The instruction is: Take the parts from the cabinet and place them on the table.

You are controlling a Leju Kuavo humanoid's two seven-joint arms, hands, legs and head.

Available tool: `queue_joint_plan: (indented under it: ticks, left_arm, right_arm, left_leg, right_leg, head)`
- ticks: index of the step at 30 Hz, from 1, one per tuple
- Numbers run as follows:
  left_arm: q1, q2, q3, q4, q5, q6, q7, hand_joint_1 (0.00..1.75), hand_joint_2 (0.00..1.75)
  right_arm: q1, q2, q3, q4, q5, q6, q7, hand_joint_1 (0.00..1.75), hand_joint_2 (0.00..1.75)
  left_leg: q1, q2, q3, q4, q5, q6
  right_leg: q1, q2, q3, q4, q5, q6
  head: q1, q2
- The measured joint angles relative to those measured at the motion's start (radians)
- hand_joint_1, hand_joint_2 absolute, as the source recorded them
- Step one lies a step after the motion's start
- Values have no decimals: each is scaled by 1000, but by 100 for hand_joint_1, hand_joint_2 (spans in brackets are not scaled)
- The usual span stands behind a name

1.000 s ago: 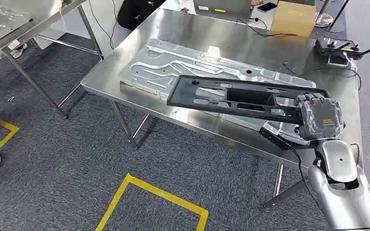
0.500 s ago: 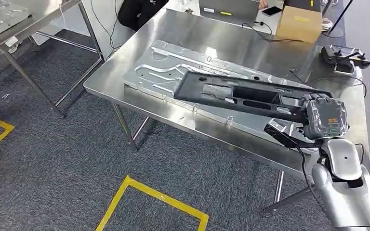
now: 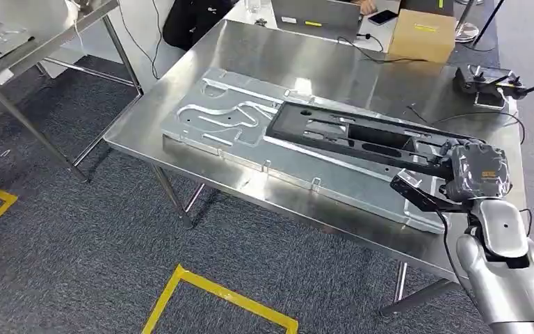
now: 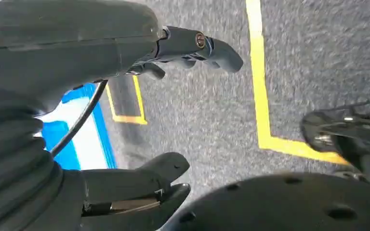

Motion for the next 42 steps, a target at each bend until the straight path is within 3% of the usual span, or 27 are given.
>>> queue_joint_plan:
  ticks: [2,5,6,8,9,12,13,14,15,17,18,19,20,23,24,26,27,28,29,30,32,33,34,35,36,38,42]
  left_arm:
    - [0,1,0,0,0,0,0,0,175]
    - [-3,2,0,0,0,0,-2,0,175]
    - [-2,2,0,0,0,0,-2,0,175]
    - [1,1,0,0,0,0,-2,0,175]
    - [1,1,0,0,0,0,-2,0,175]
    - [-2,1,0,0,0,3,-3,0,175]
    - [-1,1,0,0,0,3,-3,0,175]
    - [0,1,0,0,1,3,-3,0,175]
    - [1,1,0,0,1,3,-3,0,175]
    - [1,0,0,0,1,3,-3,0,175]
    - [3,-1,0,1,1,3,-3,0,175]
    - [0,-1,0,1,1,3,-3,0,175]
    - [-4,-1,0,1,2,3,-3,0,175]
    - [-6,0,0,1,11,4,-17,0,175]
    - [-7,0,1,1,14,4,-25,0,175]
    - [-9,0,5,1,32,3,-50,0,175]
    - [-9,0,10,1,37,2,-58,0,175]
    - [-8,0,14,1,40,-3,-61,0,175]
    - [-7,0,17,1,42,-12,-65,0,175]
    - [-6,0,18,1,42,-15,-66,0,175]
    - [-7,0,20,1,43,-15,-67,0,175]
    - [-6,0,22,1,43,-15,-67,0,175]
    - [-9,0,23,1,42,-15,-65,0,175]
    - [-10,0,23,1,39,-12,-65,0,0]
    - [-9,0,23,1,37,-10,-64,0,0]
    - [-7,-3,23,1,34,-9,-61,0,0]
    - [-8,-3,23,1,33,-10,-55,0,0]
  right_arm:
    - [0,0,0,3,0,0,0,175,175]
    - [-4,0,0,8,-1,-1,0,175,175]
    - [-1,0,0,9,-1,-1,0,175,175]
    - [0,0,0,11,-1,-1,-1,175,175]
    - [-3,0,0,11,-1,-1,-3,175,175]
    - [-4,0,-2,15,-2,-1,0,175,175]
    - [-1,0,-1,18,-2,-1,0,175,175]
    - [1,0,-1,20,-2,0,0,175,175]
    - [2,0,-1,23,-1,0,0,175,175]
    - [1,0,-2,25,-1,0,0,175,175]
    - [2,0,-1,27,-1,0,0,175,175]
    - [-2,0,0,30,-1,1,0,175,175]
    - [-2,0,0,30,-1,1,1,175,175]
    - [-3,3,1,39,3,8,-3,175,175]
    - [-6,4,2,43,4,11,-6,175,175]
    - [-12,16,7,56,9,18,-12,175,175]
    - [-12,23,13,67,13,19,-15,0,0]
    - [-12,31,20,81,16,19,-18,0,0]
    - [-13,41,30,102,18,20,-21,0,0]
    - [-14,49,38,120,18,21,-23,0,0]
    - [-16,63,50,152,19,24,-25,0,0]
    - [-20,69,56,170,17,24,-26,0,0]
    - [-29,78,61,188,14,23,-30,0,0]
    - [-38,82,65,210,10,23,-33,0,0]
    - [-39,87,68,228,7,22,-35,0,0]
    - [-44,92,70,253,-1,23,-41,0,0]
    - [-60,100,77,293,-15,27,-51,0,0]
  left_leg:
    - [-3,-1,64,-178,108,15]
    - [-15,-3,85,-210,76,25]
    - [-13,-3,89,-220,73,33]
    - [-5,-5,123,-246,73,42]
    - [-4,-5,133,-252,70,48]
    - [-6,-5,149,-252,54,56]
    - [-6,-6,159,-252,47,56]
    - [-6,-7,170,-252,39,55]
    - [-6,-7,184,-252,30,54]
    - [-6,-7,211,-251,9,48]
    - [-7,-7,221,-248,-1,42]
    - [-9,-10,215,-247,-5,35]
    - [-9,-8,215,-248,-13,26]
    - [-8,-6,223,-234,-25,12]
    - [-7,-6,211,-196,-33,8]
    - [-4,-5,125,-48,-95,0]
    - [-1,-5,77,23,-126,-3]
    - [0,-5,44,64,-135,-6]
    - [2,-5,32,60,-115,-11]
    - [3,-4,40,16,-75,-10]
    - [4,-4,98,-162,53,-9]
    - [4,-4,111,-212,73,-8]
    - [-2,-3,107,-232,38,-3]
    - [-4,-3,112,-223,53,8]
    - [-3,-6,111,-225,63,14]
    - [0,-8,114,-229,68,9]
    - [-3,-12,114,-229,65,16]
  right_leg:
    - [0,1,24,0,-19,6]
    - [3,2,23,-11,-24,24]
    - [2,1,29,-3,-13,32]
    - [-2,-3,30,14,-16,38]
    - [-1,-3,8,58,-25,39]
    - [-3,-2,-129,253,-104,53]
    - [-4,-3,-157,276,-107,55]
    - [-4,-3,-165,261,-86,57]
    - [-4,-3,-156,209,-39,54]
    - [-3,-5,-107,42,88,49]
    - [1,-7,-101,3,109,40]
    - [8,-10,-105,-5,69,34]
    - [9,-8,-101,1,97,25]
    - [0,-6,-79,-11,91,9]
    - [1,-7,-72,-14,88,3]
    - [0,-7,-68,-14,81,-7]
    - [1,-7,-65,-14,76,-9]
    - [1,-6,-62,-13,72,-9]
    - [0,-5,-57,-13,67,-8]
    - [-1,-4,-50,-12,63,-6]
    - [-4,-3,-34,-9,50,3]
    - [-5,-4,-33,-8,47,8]
    - [-1,-2,-37,-4,46,12]
    - [1,-3,-41,-6,45,19]
    - [5,-3,-38,-7,43,23]
    - [5,-4,-36,-4,42,-7]
    - [5,-5,-28,-16,43,-9]
  head:
    - [0,0]
    - [1,0]
    - [0,0]
    - [1,0]
    - [2,0]
    - [1,0]
    - [1,0]
    - [2,0]
    - [2,0]
    - [2,0]
    - [2,0]
    - [2,0]
    - [-1,0]
    - [0,0]
    - [0,0]
    - [-2,0]
    - [-2,0]
    - [-2,0]
    - [-2,0]
    - [-2,0]
    - [-2,0]
    - [-2,0]
    - [-2,0]
    - [-2,0]
    - [-1,0]
    - [-2,0]
    - [-1,0]
